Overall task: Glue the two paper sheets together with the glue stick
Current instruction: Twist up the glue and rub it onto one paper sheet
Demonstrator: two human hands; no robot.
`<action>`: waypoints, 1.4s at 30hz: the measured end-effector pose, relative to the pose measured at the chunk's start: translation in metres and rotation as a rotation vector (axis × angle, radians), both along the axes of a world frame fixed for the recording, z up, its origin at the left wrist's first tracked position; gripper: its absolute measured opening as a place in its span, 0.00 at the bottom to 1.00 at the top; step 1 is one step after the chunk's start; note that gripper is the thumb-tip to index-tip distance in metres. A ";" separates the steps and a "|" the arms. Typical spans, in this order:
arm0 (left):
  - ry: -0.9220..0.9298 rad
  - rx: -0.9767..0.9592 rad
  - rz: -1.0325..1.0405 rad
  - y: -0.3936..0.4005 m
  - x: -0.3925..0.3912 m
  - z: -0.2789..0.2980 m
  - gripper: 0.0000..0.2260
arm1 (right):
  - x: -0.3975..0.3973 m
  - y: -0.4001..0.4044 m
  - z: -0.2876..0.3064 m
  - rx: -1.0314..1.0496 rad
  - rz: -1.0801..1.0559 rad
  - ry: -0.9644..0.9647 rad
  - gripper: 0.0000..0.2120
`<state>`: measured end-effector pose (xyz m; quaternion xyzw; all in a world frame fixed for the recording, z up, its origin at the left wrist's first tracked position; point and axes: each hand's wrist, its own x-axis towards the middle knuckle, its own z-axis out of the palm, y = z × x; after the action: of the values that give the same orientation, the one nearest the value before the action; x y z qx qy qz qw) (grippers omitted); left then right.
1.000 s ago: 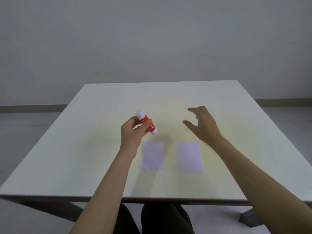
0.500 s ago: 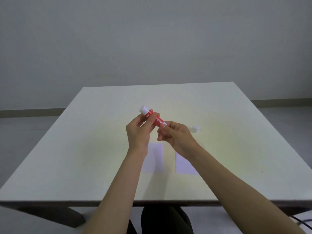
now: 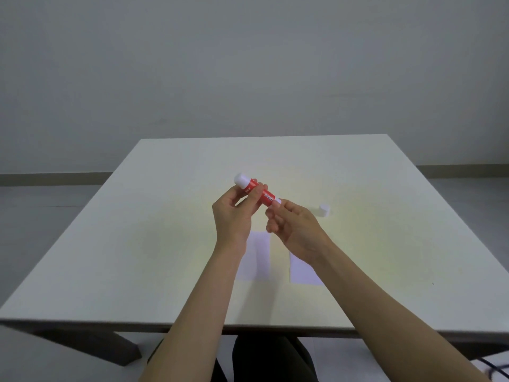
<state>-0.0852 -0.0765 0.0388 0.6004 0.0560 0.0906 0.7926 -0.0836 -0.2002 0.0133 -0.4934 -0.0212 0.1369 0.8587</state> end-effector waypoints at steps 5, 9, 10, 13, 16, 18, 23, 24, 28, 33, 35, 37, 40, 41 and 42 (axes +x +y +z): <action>-0.005 0.100 -0.028 -0.004 -0.002 -0.001 0.04 | -0.001 0.004 0.003 -0.098 -0.038 0.262 0.20; 0.011 0.065 -0.034 -0.004 -0.005 -0.004 0.03 | -0.002 0.003 0.003 -0.167 -0.076 0.266 0.22; 0.014 0.063 -0.025 -0.003 -0.004 -0.004 0.03 | -0.002 0.003 0.002 -0.146 -0.074 0.200 0.21; 0.013 0.038 -0.021 0.000 -0.003 -0.004 0.03 | -0.004 0.004 0.004 -0.039 -0.056 0.039 0.11; 0.006 0.041 -0.015 0.001 -0.003 -0.003 0.04 | -0.003 0.005 0.007 -0.023 -0.045 0.093 0.11; 0.001 0.064 -0.024 0.002 -0.003 -0.002 0.03 | -0.002 0.006 0.010 -0.015 -0.015 0.216 0.14; -0.059 0.112 -0.136 0.007 -0.008 -0.005 0.09 | 0.000 0.002 0.012 -0.173 0.048 0.381 0.24; -0.066 0.096 -0.163 0.009 -0.008 -0.006 0.10 | -0.001 0.001 0.012 -0.227 0.040 0.369 0.24; -0.086 0.051 -0.174 0.013 -0.007 -0.008 0.09 | -0.003 0.001 0.016 -0.146 0.030 0.209 0.22; -0.130 0.469 -0.396 0.045 0.002 -0.012 0.17 | 0.001 -0.009 0.018 -0.056 -0.041 0.006 0.10; -0.045 0.816 -0.522 0.077 0.010 -0.019 0.29 | 0.003 -0.019 0.015 -0.201 -0.099 -0.063 0.09; 0.110 1.055 -0.603 0.103 0.012 -0.029 0.39 | 0.004 -0.025 0.009 -0.453 -0.098 -0.156 0.09; 0.172 1.177 -0.729 0.109 0.010 -0.042 0.40 | -0.002 -0.019 -0.002 -0.747 -0.030 -0.240 0.08; 0.139 1.245 -0.773 0.106 0.010 -0.047 0.40 | -0.004 -0.014 -0.004 -0.799 -0.014 -0.250 0.08; 0.099 1.325 -0.805 0.102 0.011 -0.053 0.40 | -0.006 -0.010 -0.007 -0.843 -0.003 -0.264 0.08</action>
<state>-0.0744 0.0253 -0.0143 0.9264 -0.1969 -0.2164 0.2370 -0.0897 -0.2102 0.0065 -0.8138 -0.0724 0.0679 0.5726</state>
